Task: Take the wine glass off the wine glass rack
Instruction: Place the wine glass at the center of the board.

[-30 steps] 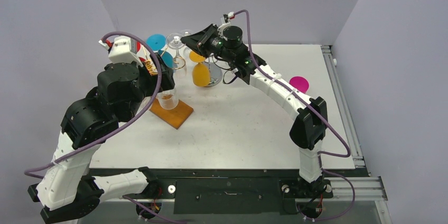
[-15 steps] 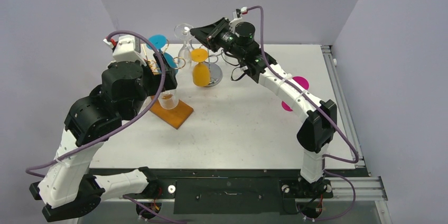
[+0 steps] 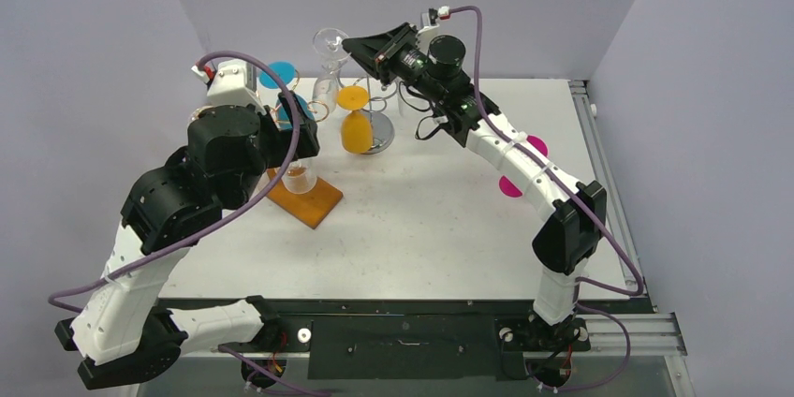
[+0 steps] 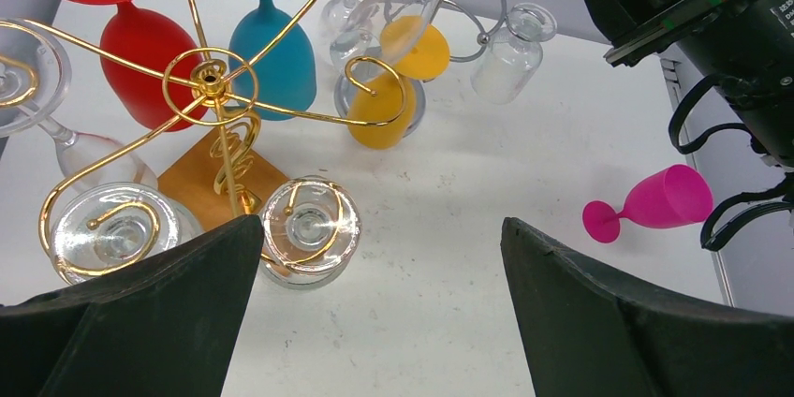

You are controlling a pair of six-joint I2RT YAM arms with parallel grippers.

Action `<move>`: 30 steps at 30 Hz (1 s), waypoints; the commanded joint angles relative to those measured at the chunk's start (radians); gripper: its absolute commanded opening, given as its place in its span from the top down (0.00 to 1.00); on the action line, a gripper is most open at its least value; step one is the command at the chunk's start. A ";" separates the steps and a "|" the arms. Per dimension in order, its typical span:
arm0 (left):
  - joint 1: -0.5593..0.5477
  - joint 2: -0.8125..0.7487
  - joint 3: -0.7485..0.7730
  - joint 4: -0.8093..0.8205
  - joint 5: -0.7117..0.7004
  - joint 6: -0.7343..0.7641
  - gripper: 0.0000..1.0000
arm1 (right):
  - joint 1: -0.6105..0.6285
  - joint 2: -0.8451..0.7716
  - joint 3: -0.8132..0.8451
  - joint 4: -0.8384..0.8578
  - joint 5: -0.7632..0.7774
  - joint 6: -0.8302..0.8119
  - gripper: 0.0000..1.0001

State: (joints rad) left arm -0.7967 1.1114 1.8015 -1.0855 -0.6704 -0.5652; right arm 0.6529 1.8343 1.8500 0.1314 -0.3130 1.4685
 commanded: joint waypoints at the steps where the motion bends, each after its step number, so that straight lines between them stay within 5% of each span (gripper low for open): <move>1: 0.006 0.007 0.029 0.068 0.017 -0.002 0.04 | -0.020 -0.092 -0.006 0.096 -0.015 0.023 1.00; 12: 0.024 0.058 0.030 0.215 0.173 0.013 0.04 | -0.124 -0.242 -0.127 0.118 -0.033 0.036 1.00; 19: 0.079 0.128 0.021 0.429 0.456 0.003 0.04 | -0.258 -0.415 -0.304 0.207 -0.090 0.115 1.00; 30: 0.188 0.231 -0.135 0.880 0.924 -0.126 0.03 | -0.522 -0.586 -0.563 0.549 -0.223 0.497 1.00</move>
State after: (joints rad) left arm -0.6476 1.3197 1.7096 -0.4732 0.0200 -0.6170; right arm 0.1841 1.3003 1.3312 0.4320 -0.4660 1.7672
